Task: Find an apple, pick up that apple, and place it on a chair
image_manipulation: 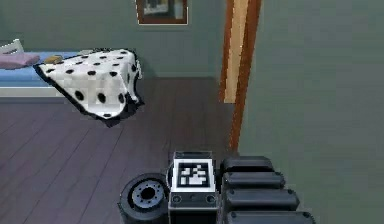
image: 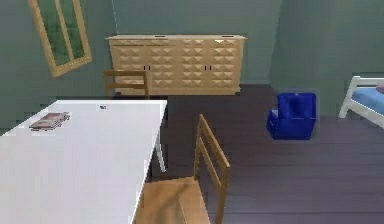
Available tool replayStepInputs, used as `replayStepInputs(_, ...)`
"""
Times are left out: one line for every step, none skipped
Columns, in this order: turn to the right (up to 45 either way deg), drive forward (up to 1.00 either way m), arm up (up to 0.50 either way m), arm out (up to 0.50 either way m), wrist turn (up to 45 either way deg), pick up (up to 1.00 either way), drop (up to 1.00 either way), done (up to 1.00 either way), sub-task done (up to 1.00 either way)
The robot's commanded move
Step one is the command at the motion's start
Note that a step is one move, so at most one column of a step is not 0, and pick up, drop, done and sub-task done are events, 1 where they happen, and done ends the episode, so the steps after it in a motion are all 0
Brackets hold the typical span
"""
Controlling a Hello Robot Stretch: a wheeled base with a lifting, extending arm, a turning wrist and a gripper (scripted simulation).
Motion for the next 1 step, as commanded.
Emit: replayStepInputs(-15.0,0.00,0.00,0.00,0.0,0.00,0.00,0.00,0.00)
